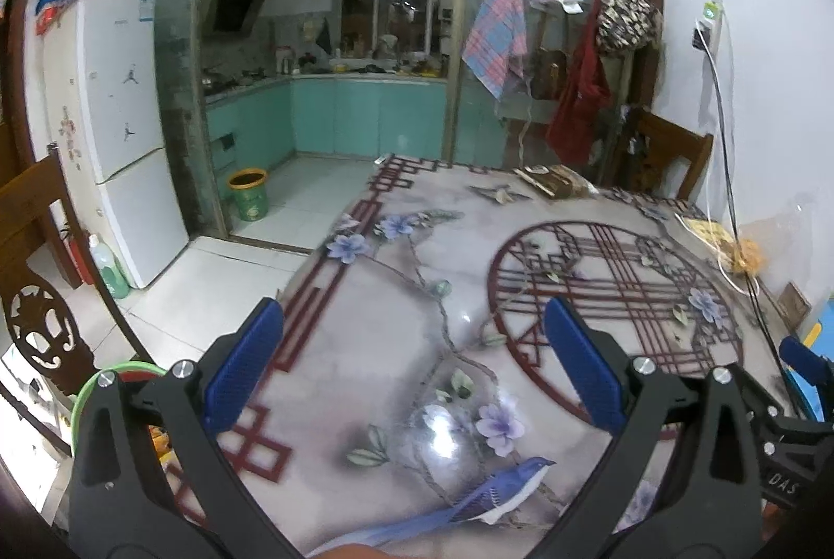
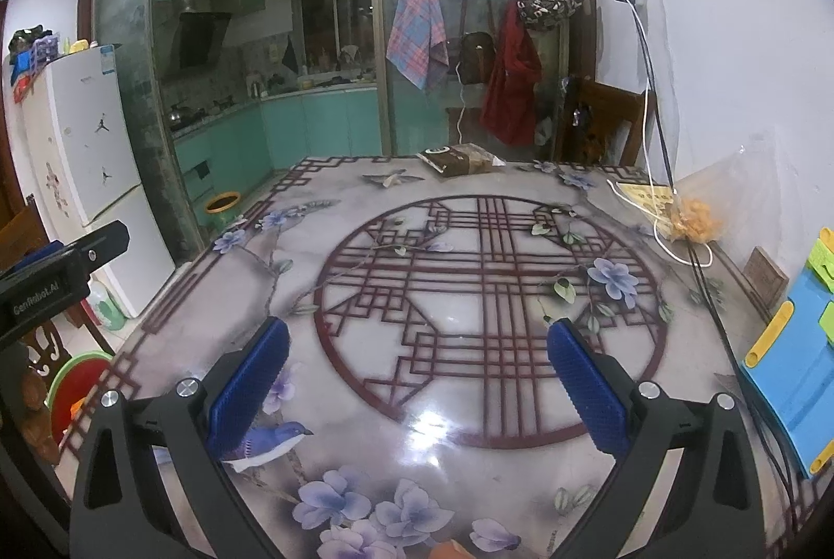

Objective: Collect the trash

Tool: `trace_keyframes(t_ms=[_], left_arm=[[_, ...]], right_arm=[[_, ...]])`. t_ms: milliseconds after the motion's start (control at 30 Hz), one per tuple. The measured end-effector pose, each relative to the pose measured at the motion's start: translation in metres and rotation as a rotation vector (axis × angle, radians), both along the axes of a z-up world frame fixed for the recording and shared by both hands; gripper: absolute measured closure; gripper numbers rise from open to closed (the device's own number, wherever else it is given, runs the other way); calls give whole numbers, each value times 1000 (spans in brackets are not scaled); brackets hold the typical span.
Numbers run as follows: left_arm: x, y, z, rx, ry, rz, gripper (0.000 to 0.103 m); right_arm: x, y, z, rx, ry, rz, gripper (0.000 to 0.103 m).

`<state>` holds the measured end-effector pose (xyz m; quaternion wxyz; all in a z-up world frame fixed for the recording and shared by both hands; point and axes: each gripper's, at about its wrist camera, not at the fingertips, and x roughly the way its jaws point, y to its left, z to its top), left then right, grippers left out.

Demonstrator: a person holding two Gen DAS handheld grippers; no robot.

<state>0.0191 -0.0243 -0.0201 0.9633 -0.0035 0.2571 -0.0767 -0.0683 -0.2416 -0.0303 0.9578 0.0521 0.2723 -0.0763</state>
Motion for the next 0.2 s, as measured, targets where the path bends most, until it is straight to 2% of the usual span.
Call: trace_keyframes(t_ms=[100,200], left_arm=[[9,-15,-17,30,66,-21,5],[26,-28,-48,93,178,-12,5]], right_arm=[[2,-10,-11,-27,41,-2,7],[19,-33,-25,-65,108,-24,7]])
